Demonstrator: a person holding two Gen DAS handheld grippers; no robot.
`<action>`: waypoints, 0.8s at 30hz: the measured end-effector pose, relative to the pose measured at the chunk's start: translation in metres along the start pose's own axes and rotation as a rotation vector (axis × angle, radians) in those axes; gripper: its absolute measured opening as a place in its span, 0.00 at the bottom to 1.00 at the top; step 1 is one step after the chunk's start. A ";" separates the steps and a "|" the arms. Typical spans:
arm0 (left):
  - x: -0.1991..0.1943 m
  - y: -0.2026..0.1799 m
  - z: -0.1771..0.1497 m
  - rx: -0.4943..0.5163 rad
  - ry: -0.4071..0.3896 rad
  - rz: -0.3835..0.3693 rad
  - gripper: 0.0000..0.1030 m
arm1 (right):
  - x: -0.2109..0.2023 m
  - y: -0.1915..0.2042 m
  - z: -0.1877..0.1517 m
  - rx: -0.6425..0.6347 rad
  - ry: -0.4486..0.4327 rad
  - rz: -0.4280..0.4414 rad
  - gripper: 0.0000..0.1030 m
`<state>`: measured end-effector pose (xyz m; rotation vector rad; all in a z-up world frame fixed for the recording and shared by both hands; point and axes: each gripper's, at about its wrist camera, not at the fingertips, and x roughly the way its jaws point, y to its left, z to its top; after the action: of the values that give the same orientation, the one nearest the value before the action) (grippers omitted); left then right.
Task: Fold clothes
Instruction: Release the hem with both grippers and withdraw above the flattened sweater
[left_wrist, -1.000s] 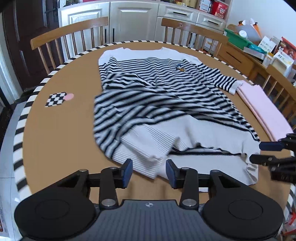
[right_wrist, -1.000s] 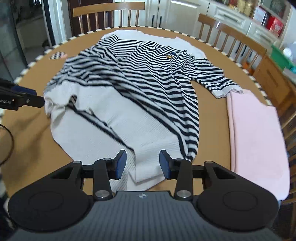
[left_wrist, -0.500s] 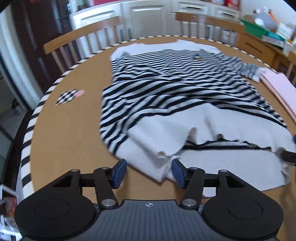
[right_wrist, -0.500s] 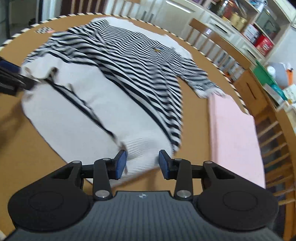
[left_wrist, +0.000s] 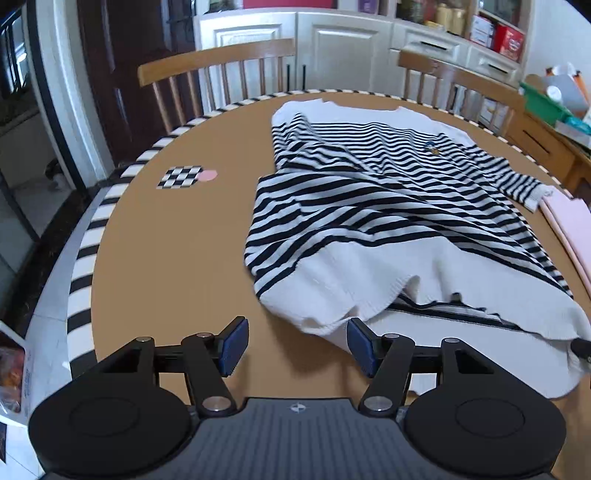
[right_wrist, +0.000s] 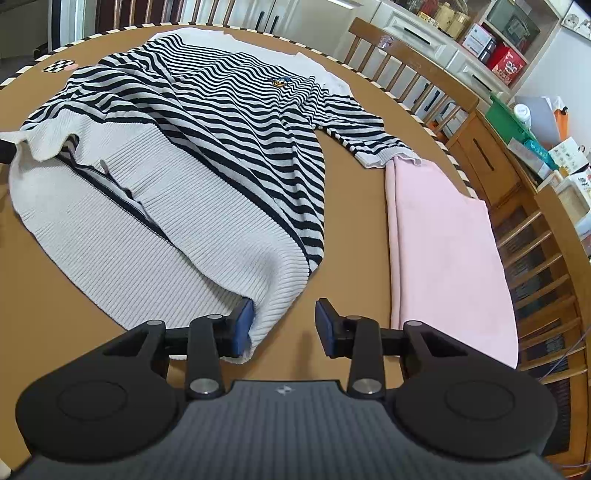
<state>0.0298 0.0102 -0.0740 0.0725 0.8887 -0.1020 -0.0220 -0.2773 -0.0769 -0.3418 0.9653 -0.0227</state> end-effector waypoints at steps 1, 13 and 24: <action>-0.003 -0.002 0.001 0.010 0.000 -0.004 0.61 | 0.000 -0.001 0.000 0.003 0.002 -0.003 0.37; 0.023 -0.027 -0.014 0.111 -0.011 0.029 0.63 | -0.010 -0.018 -0.006 0.034 0.000 -0.036 0.41; 0.024 -0.028 -0.027 0.285 -0.108 0.226 0.64 | -0.014 0.007 -0.011 -0.030 -0.015 -0.002 0.45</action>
<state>0.0207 -0.0164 -0.1104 0.4286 0.7482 -0.0204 -0.0401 -0.2711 -0.0739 -0.3706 0.9508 -0.0074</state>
